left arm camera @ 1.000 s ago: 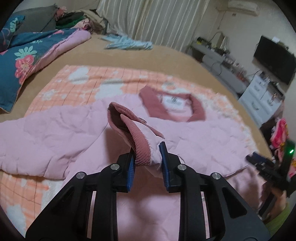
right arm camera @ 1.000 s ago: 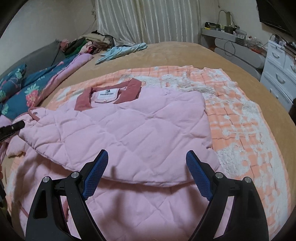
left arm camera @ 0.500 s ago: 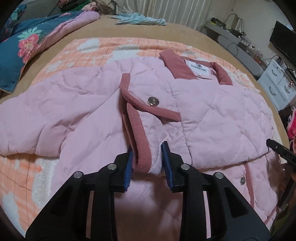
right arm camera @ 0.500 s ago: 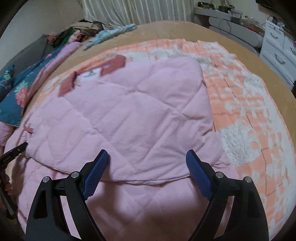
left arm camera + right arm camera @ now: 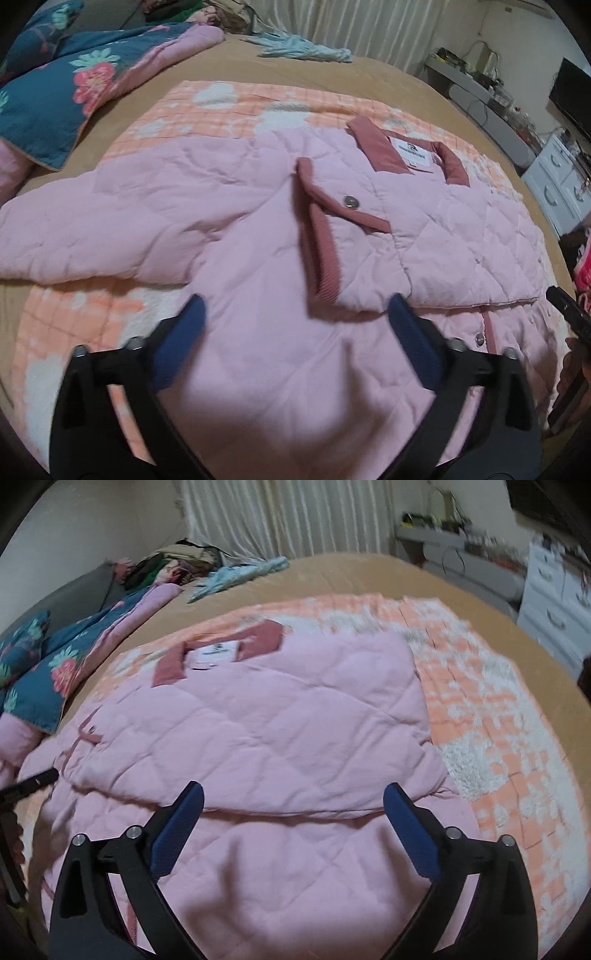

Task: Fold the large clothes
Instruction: 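Move the left gripper to the other sleeve cuff and grasp it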

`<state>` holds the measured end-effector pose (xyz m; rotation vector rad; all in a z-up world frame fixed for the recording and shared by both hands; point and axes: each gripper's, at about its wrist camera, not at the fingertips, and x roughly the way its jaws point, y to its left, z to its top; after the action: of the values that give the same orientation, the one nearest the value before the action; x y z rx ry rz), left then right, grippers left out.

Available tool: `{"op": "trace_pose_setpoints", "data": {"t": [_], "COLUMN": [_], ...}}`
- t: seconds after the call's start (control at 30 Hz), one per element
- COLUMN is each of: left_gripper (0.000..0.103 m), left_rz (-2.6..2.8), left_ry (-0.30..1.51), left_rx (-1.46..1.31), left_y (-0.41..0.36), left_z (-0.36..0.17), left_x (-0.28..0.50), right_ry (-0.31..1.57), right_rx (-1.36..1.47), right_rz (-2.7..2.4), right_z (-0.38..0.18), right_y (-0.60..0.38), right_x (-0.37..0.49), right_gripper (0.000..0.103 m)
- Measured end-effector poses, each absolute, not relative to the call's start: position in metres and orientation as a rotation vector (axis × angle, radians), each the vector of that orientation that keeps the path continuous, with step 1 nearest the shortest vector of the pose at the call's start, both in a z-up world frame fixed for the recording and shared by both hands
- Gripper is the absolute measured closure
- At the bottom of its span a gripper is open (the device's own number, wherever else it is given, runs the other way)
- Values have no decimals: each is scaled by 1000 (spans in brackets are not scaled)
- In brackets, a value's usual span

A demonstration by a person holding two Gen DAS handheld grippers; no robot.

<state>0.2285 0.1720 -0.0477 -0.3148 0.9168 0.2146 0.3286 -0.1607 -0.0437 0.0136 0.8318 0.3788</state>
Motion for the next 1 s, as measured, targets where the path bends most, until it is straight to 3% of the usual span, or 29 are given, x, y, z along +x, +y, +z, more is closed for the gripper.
{"op": "trace_pose_setpoints", "data": {"t": [1.0], "left_gripper": [9], "left_rz": [502], "left_ry": [802], "left_rx": [-409], "left_y": [297], "left_z": [-25], "left_x": [134], "right_ry": [751], "right_rx": [-47], "right_rz": [596], "right_z": [26], "right_y": [15], "right_x": [257], "right_gripper": [4]}}
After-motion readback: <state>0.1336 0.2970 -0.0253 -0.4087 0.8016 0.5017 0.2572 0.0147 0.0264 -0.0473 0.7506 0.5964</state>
